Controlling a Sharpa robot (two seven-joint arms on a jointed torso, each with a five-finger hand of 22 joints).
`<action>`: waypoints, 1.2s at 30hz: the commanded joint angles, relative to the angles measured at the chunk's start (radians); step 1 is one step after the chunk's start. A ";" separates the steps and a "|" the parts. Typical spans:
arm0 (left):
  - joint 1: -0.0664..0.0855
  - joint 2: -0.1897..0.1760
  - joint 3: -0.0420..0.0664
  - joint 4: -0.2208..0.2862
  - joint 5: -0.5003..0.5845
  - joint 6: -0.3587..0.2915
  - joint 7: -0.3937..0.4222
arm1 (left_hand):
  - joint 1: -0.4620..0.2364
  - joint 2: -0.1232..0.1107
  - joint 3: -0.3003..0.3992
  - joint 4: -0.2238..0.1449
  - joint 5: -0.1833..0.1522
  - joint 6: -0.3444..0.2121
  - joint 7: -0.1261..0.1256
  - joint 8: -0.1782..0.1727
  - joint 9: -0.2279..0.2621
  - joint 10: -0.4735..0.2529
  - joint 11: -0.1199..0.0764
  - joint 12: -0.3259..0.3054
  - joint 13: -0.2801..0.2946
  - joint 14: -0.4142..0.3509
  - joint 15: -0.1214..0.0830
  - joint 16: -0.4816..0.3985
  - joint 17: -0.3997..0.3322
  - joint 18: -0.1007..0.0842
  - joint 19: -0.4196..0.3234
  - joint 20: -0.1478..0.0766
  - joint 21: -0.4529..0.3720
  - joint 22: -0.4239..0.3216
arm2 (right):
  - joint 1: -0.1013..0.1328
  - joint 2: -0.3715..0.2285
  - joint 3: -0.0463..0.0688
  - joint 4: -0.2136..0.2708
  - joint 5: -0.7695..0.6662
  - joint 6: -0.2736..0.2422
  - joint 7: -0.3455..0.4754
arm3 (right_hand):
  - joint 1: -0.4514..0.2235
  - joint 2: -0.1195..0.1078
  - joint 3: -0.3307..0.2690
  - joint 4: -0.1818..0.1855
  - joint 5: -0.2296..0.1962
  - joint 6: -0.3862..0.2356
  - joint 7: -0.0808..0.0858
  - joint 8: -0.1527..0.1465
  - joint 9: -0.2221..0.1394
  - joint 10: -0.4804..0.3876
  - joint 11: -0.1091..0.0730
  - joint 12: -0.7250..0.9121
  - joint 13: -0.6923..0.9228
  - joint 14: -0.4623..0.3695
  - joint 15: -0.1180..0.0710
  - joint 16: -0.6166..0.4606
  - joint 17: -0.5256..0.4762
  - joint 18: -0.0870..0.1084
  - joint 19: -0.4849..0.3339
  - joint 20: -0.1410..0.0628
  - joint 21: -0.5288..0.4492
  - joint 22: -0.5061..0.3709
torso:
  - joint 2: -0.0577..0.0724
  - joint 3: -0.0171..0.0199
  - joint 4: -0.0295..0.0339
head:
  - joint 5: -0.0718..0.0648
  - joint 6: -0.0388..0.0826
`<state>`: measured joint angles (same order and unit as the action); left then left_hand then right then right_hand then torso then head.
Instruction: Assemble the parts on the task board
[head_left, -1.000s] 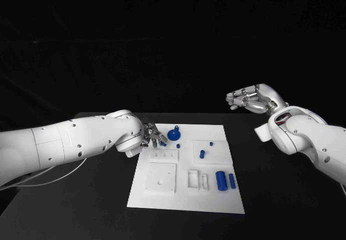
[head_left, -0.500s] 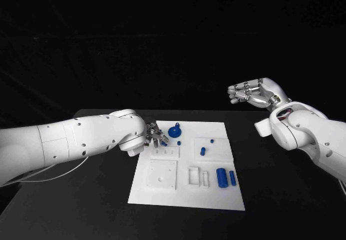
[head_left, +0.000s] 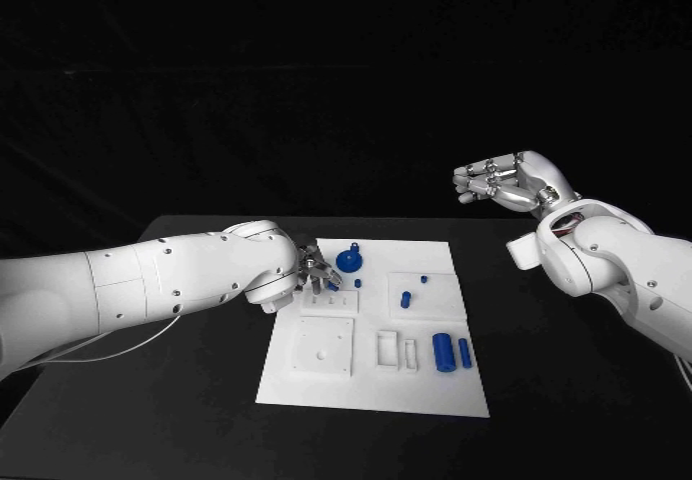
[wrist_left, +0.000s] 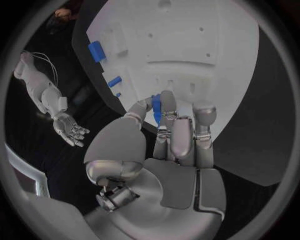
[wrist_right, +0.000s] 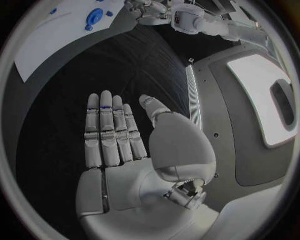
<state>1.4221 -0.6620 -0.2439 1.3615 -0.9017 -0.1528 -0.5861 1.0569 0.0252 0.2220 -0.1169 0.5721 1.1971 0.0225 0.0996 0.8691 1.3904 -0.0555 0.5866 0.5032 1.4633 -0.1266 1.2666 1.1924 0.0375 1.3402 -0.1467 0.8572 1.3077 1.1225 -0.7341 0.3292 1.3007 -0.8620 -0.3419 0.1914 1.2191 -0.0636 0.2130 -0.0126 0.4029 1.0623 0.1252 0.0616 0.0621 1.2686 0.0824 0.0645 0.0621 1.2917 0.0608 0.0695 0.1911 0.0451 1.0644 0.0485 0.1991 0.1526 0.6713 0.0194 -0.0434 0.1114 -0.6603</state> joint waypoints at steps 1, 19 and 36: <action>-0.006 0.005 0.000 -0.005 -0.026 -0.007 0.010 | 0.019 0.008 0.096 -0.098 -0.007 0.049 -0.044 0.000 0.127 0.030 -0.025 0.006 0.001 0.006 0.001 0.005 -0.001 0.001 0.005 0.001 0.004 0.066 | 0.000 0.001 0.001 0.001 -0.009 0.011 0.014 | 0.000 -0.004 0.004 -0.007 0.006 0.000 0.004 0.001 0.002 -0.008 -0.002 -0.004 -0.001 -0.005 0.004 -0.004 -0.003 -0.009 -0.008 0.001 0.006 -0.003 | 0.001 -0.0004 -0.0004 | -0.002 0.000; -0.027 0.015 0.001 -0.024 -0.025 0.033 0.022 | 0.030 0.010 0.092 -0.096 -0.016 0.051 -0.042 -0.006 0.110 0.028 -0.025 0.002 0.000 0.005 0.005 0.005 -0.004 0.007 -0.001 0.006 -0.006 0.062 | 0.000 0.011 0.001 -0.011 -0.050 0.028 0.011 | -0.015 0.000 0.032 -0.036 0.020 0.002 0.004 0.001 0.002 -0.005 -0.003 -0.005 -0.002 0.009 0.003 -0.005 -0.067 -0.006 -0.005 0.001 0.019 -0.036 | 0.001 0.0003 0.0014 | -0.012 -0.007; -0.033 0.015 0.001 -0.026 -0.032 0.074 0.016 | 0.031 0.009 0.091 -0.094 -0.016 0.049 -0.042 -0.005 0.110 0.027 -0.025 0.002 0.000 0.004 0.005 0.003 -0.006 0.007 -0.002 0.006 -0.007 0.062 | 0.000 0.015 0.001 -0.018 -0.066 0.037 -0.001 | -0.023 -0.002 0.053 -0.045 0.031 0.003 0.003 0.001 0.002 0.001 -0.005 -0.005 -0.002 0.023 0.000 -0.004 -0.091 -0.005 -0.002 -0.003 0.032 -0.049 | 0.001 0.0014 0.0027 | -0.013 -0.010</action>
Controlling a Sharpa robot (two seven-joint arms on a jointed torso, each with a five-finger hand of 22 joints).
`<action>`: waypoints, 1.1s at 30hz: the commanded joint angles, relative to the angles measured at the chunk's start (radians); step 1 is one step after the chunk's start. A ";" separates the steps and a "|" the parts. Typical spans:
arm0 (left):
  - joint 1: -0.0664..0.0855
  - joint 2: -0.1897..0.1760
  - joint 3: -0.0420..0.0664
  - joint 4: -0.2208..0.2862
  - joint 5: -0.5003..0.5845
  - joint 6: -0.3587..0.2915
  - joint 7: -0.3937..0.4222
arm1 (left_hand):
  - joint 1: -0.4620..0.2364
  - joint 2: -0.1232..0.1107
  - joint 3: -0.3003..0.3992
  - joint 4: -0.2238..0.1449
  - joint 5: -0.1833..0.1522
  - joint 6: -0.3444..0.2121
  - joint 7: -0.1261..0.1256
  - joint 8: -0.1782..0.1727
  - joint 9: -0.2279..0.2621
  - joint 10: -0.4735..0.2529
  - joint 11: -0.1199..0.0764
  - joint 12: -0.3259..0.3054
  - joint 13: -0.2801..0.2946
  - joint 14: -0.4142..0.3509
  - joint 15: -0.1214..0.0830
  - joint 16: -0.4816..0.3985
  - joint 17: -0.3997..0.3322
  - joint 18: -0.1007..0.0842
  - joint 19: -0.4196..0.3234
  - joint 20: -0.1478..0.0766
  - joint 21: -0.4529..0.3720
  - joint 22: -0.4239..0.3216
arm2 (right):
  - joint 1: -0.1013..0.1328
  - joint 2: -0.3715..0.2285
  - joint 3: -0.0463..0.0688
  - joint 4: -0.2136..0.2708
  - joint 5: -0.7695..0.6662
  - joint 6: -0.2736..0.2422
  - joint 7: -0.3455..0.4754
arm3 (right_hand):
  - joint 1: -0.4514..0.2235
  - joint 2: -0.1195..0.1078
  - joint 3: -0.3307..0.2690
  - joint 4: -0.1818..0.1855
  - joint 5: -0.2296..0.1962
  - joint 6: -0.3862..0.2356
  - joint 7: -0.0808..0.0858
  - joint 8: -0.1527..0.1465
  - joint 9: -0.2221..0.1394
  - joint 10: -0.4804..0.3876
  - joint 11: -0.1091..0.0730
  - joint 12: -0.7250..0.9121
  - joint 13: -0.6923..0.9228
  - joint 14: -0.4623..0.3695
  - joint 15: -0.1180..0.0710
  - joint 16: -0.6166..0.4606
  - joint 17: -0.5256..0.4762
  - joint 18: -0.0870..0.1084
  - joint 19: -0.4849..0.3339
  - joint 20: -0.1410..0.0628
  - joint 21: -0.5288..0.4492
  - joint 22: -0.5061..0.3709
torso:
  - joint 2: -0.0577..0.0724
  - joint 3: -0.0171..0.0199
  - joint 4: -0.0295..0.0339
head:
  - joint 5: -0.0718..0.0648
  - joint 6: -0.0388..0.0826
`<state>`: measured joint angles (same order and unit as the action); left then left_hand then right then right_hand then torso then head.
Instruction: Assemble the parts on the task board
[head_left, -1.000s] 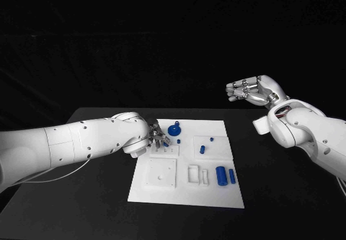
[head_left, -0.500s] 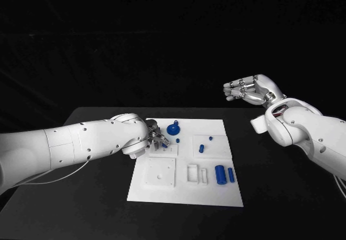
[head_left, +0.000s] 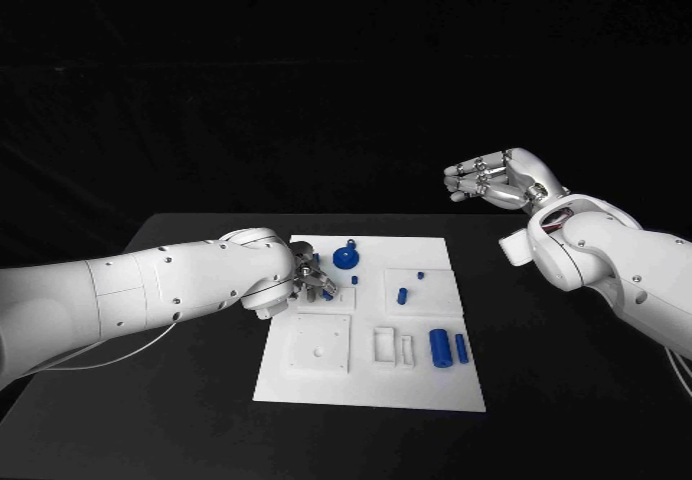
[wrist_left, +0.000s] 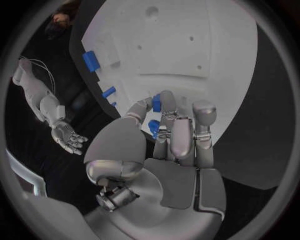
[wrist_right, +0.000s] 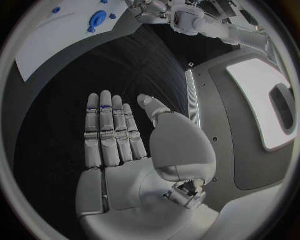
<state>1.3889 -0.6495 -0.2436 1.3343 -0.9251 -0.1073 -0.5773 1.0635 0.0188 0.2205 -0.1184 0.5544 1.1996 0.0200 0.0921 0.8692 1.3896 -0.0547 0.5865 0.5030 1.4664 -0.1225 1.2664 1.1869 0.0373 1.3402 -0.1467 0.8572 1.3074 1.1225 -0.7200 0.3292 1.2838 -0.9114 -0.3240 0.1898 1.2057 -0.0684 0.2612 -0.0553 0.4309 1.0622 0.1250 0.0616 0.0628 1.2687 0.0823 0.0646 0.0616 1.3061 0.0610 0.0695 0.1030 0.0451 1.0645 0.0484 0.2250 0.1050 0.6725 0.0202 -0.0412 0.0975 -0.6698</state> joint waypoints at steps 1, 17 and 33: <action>0.000 0.002 0.001 0.001 -0.008 0.030 0.007 | 0.026 0.016 0.093 -0.092 0.001 0.046 -0.039 0.004 0.109 0.027 -0.025 0.002 0.001 0.001 0.001 0.003 -0.002 0.007 -0.003 0.006 -0.010 0.062 | 0.000 0.001 0.001 -0.001 -0.017 0.020 0.000 | -0.011 0.003 0.005 -0.002 0.004 0.004 0.003 0.001 0.001 0.001 -0.005 -0.005 -0.001 0.009 0.000 -0.005 -0.005 -0.005 -0.002 -0.003 0.007 -0.001 | 0.000 0.0005 0.0005 | 0.001 0.000; -0.003 0.005 0.001 -0.006 -0.012 0.024 0.009 | 0.025 0.015 0.092 -0.090 0.001 0.044 -0.039 0.006 0.109 0.026 -0.025 0.002 0.001 0.000 0.001 0.000 -0.006 0.006 -0.004 0.006 -0.013 0.061 | -0.001 0.005 0.001 -0.004 -0.018 0.024 0.000 | -0.014 0.002 0.004 0.000 0.009 0.001 0.003 0.001 0.001 -0.001 -0.005 -0.005 -0.001 0.008 0.001 -0.005 -0.016 -0.006 -0.005 -0.002 0.008 -0.007 | 0.001 0.0009 0.0009 | 0.003 0.000; -0.004 0.006 0.001 -0.008 -0.024 0.019 0.012 | 0.028 0.015 0.092 -0.087 -0.001 0.041 -0.039 0.008 0.110 0.026 -0.025 0.002 0.001 0.001 0.001 -0.001 -0.007 0.006 -0.003 0.006 -0.014 0.061 | -0.002 0.007 0.001 -0.006 -0.018 0.025 0.001 | -0.015 0.002 0.003 0.001 0.010 0.001 0.003 0.001 0.001 -0.002 -0.004 -0.005 -0.001 0.008 0.001 -0.004 -0.018 -0.006 -0.006 -0.001 0.009 -0.009 | 0.001 0.0015 0.0010 | 0.002 0.000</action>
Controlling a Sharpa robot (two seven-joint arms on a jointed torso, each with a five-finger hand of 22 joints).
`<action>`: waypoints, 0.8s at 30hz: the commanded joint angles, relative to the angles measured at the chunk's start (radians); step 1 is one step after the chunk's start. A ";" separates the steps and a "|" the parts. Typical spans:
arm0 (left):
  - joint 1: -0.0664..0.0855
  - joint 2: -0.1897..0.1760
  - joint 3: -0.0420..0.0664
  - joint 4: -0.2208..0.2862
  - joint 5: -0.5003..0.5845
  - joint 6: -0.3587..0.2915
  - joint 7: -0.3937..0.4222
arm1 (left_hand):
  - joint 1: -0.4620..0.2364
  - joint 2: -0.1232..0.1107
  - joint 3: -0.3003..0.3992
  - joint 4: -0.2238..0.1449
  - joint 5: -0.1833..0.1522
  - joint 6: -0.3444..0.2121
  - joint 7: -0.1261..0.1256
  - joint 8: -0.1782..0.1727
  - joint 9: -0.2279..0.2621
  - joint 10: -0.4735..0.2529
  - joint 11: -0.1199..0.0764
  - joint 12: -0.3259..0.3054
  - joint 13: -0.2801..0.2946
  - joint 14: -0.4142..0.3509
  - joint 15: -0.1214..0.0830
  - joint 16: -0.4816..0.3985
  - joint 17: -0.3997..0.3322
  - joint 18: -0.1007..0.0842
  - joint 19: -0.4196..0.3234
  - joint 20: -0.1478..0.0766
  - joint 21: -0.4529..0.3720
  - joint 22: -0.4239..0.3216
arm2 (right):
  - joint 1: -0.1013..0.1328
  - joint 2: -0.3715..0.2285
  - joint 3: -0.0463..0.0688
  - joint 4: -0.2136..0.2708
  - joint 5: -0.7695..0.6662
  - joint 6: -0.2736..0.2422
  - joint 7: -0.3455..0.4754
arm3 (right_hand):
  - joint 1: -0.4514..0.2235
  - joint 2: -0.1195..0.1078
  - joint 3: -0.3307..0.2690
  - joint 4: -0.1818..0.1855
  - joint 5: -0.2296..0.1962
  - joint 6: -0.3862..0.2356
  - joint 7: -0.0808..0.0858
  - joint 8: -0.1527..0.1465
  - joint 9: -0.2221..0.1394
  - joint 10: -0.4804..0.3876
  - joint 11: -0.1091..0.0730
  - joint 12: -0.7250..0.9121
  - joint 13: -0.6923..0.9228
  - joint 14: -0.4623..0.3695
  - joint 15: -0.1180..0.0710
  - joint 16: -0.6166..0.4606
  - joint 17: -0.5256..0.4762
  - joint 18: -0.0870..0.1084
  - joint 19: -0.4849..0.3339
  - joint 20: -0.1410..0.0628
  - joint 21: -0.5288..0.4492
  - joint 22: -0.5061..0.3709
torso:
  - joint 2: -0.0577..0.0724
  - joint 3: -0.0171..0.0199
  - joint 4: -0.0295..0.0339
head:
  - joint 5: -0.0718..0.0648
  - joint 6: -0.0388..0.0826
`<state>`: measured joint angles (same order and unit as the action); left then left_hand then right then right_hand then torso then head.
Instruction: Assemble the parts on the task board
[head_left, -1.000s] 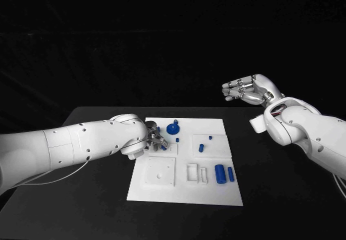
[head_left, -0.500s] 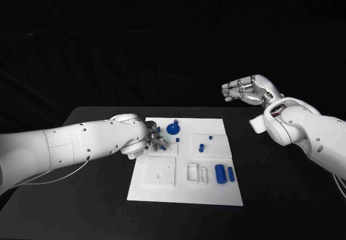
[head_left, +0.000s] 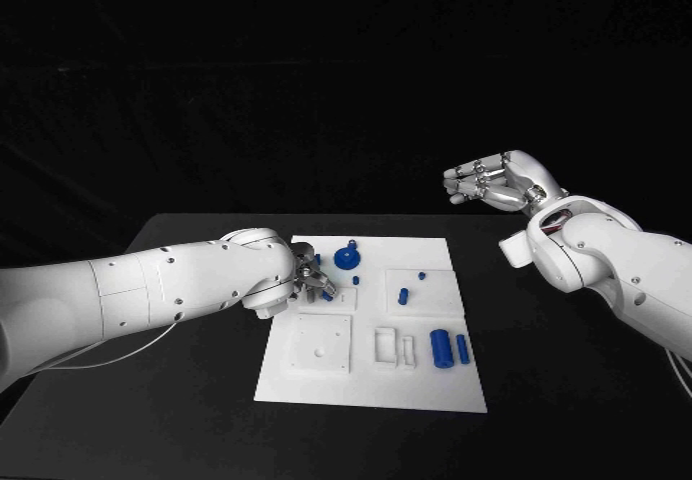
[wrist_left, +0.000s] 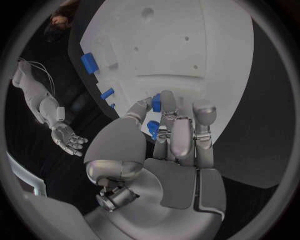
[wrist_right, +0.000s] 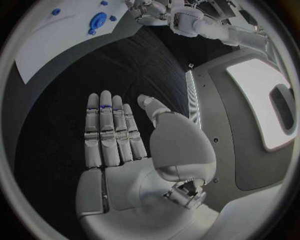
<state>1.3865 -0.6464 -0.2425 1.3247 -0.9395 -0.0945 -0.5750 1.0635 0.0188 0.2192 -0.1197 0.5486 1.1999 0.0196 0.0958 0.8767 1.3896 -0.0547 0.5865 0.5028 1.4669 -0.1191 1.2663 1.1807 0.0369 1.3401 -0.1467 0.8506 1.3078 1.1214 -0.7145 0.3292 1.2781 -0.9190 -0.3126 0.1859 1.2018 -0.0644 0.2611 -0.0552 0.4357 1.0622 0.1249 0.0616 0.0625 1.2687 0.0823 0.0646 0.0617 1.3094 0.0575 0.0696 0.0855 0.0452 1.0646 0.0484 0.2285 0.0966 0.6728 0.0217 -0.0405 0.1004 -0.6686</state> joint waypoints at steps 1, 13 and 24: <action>-0.002 0.004 0.000 0.002 -0.010 0.008 0.009 | 0.028 0.015 0.093 -0.086 0.004 0.041 -0.039 0.005 0.103 0.026 -0.025 0.003 0.001 0.000 -0.003 -0.001 -0.001 0.006 -0.003 0.006 -0.007 0.061 | -0.001 0.002 0.001 0.000 -0.011 0.014 0.005 | -0.012 -0.002 0.003 0.001 0.005 0.001 0.003 0.001 0.001 -0.002 -0.004 -0.005 -0.001 0.005 0.005 -0.004 -0.001 -0.006 -0.006 -0.001 0.005 -0.001 | 0.001 0.0001 0.0005 | 0.000 -0.001; -0.002 0.006 0.000 -0.006 -0.020 0.053 -0.001 | 0.030 0.014 0.094 -0.086 0.003 0.039 -0.038 0.005 0.102 0.024 -0.024 0.001 0.000 -0.001 -0.002 -0.004 -0.004 0.006 -0.005 0.006 -0.013 0.059 | -0.002 0.005 0.001 -0.002 -0.011 0.021 0.005 | -0.016 -0.001 -0.003 0.007 0.008 0.000 0.003 0.001 0.001 -0.003 -0.004 -0.005 -0.001 0.004 0.006 -0.005 -0.003 -0.007 -0.007 0.000 0.006 -0.005 | 0.000 0.0005 0.0003 | 0.004 -0.004; -0.002 0.010 0.000 -0.010 -0.024 0.058 -0.002 | 0.031 0.014 0.093 -0.085 0.001 0.039 -0.037 0.005 0.100 0.023 -0.024 0.001 0.000 -0.002 -0.001 -0.006 -0.007 0.006 -0.007 0.007 -0.019 0.058 | -0.002 0.006 0.001 -0.003 -0.011 0.024 0.005 | -0.017 -0.001 -0.007 0.009 0.009 0.000 0.003 0.001 0.001 -0.003 -0.004 -0.005 -0.001 0.004 0.005 -0.004 -0.003 -0.007 -0.007 0.000 0.006 -0.007 | 0.001 0.0002 -0.0007 | 0.002 -0.005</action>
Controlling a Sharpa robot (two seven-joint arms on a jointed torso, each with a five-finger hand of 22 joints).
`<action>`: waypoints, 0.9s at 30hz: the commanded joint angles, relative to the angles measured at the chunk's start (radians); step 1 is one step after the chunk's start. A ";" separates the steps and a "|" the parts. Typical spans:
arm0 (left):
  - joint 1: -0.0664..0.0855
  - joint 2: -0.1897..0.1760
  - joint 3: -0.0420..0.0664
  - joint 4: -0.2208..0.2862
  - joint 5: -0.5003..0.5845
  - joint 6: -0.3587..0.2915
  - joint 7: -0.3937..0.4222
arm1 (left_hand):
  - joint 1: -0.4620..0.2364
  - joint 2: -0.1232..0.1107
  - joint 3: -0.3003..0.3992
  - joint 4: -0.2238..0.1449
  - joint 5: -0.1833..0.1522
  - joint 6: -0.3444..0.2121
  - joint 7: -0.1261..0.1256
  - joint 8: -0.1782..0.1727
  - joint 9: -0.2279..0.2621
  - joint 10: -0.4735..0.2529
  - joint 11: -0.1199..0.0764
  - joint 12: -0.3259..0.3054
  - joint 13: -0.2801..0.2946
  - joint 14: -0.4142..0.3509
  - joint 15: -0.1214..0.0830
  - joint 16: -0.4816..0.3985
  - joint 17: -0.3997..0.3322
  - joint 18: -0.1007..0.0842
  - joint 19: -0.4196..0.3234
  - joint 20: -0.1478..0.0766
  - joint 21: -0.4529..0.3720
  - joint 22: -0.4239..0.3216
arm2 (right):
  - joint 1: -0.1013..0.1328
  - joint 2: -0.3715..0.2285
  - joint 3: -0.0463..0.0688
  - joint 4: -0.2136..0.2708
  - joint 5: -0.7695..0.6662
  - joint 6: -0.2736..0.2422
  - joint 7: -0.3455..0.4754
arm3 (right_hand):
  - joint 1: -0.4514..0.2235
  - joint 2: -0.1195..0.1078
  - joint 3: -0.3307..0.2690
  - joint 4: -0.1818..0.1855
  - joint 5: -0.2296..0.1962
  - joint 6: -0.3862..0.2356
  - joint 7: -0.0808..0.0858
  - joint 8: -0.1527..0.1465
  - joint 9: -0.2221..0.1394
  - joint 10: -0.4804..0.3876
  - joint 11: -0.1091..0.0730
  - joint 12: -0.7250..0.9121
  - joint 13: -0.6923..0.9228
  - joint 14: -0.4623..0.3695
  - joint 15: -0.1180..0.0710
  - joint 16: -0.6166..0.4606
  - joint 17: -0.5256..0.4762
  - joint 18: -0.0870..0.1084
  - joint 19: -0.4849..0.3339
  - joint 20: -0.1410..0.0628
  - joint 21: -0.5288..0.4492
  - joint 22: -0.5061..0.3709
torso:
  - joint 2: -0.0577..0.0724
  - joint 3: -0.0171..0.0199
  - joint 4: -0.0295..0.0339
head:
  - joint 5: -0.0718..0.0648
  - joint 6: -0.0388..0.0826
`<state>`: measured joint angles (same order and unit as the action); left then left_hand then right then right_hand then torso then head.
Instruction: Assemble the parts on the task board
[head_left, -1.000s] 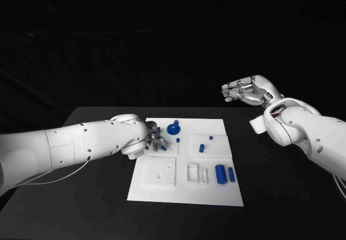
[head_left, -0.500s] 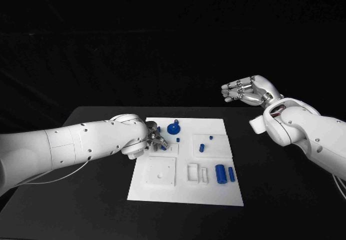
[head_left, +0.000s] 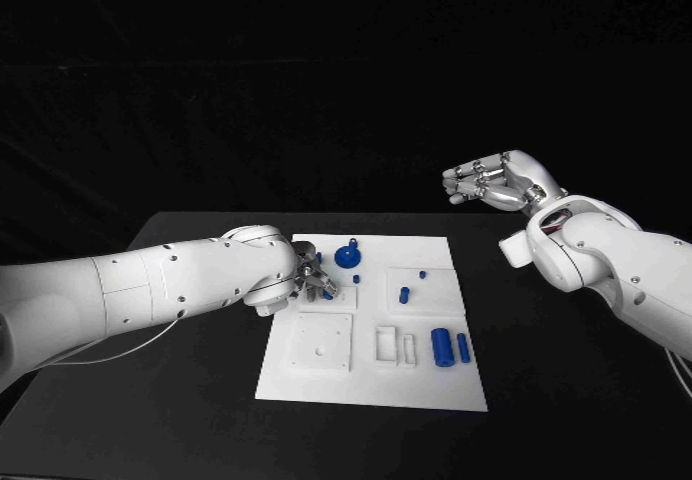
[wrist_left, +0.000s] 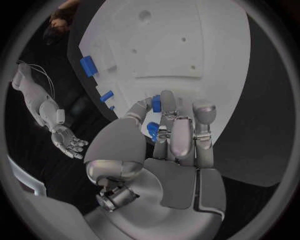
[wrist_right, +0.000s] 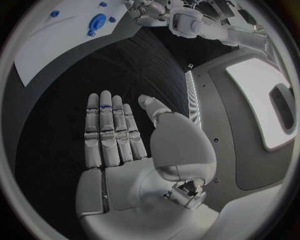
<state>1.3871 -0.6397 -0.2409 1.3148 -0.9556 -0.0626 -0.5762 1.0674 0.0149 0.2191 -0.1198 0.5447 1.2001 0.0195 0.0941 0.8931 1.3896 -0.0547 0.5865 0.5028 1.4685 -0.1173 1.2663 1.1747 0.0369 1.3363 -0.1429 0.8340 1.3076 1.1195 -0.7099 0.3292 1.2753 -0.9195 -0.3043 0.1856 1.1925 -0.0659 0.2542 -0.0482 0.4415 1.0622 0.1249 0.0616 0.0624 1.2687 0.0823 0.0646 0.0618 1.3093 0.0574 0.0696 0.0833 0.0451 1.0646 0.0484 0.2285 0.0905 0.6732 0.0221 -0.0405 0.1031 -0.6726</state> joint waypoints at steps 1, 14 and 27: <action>-0.003 0.004 -0.002 0.000 -0.008 0.026 0.000 | 0.027 0.019 0.092 -0.083 0.004 0.038 -0.037 0.007 0.084 0.023 -0.024 0.001 -0.001 -0.004 -0.003 -0.006 -0.002 0.006 -0.002 0.003 -0.003 0.058 | -0.001 0.001 0.001 0.000 -0.010 0.016 0.005 | -0.007 0.001 0.000 0.002 0.003 0.000 0.003 0.001 0.001 -0.003 -0.004 -0.005 -0.001 0.004 0.006 -0.004 -0.001 -0.006 -0.007 0.000 0.006 -0.001 | 0.000 0.0001 -0.0007 | -0.001 0.000; -0.003 0.017 -0.002 -0.015 -0.005 0.008 0.007 | 0.032 0.027 0.054 -0.042 -0.090 0.044 -0.042 0.006 0.066 0.026 -0.024 0.002 -0.003 -0.003 -0.004 -0.010 -0.005 0.005 0.001 0.003 -0.011 0.058 | -0.001 0.003 0.001 0.001 -0.010 0.020 0.004 | -0.004 0.001 -0.005 0.006 0.005 -0.001 0.003 0.001 0.001 -0.004 -0.003 -0.004 -0.001 0.002 0.006 -0.004 -0.001 -0.007 -0.007 0.001 0.005 -0.005 | 0.001 0.0004 -0.0002 | -0.003 0.001; -0.003 0.031 -0.002 -0.020 -0.018 0.026 0.007 | 0.042 0.023 0.051 -0.036 -0.086 0.049 -0.044 0.016 0.073 0.033 -0.023 0.003 -0.004 -0.001 -0.003 -0.004 0.001 0.002 0.004 0.003 -0.008 0.060 | -0.001 0.006 0.001 -0.002 -0.010 0.023 0.003 | -0.003 0.000 -0.007 0.007 0.005 -0.001 0.004 0.001 0.001 -0.007 -0.002 -0.005 -0.001 -0.001 0.007 -0.005 -0.002 -0.007 -0.009 0.002 0.004 -0.007 | 0.000 0.0005 0.0009 | -0.006 -0.003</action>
<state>1.3861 -0.6166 -0.2429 1.2914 -0.9656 -0.0563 -0.5806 1.0714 0.0109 0.2264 -0.1153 0.4558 1.2004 0.0192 0.1048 0.9642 1.3897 -0.0547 0.5864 0.4997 1.4677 -0.1179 1.2616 1.1752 0.0308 1.3364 -0.1429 0.8255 1.3073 1.1193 -0.7048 0.3292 1.2734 -0.9198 -0.2958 0.1844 1.1926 -0.0660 0.2514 -0.0455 0.4415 1.0622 0.1248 0.0616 0.0623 1.2687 0.0823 0.0646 0.0619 1.3092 0.0574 0.0696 0.0824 0.0451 1.0642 0.0488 0.2285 0.0847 0.6739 0.0225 -0.0405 0.0975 -0.6746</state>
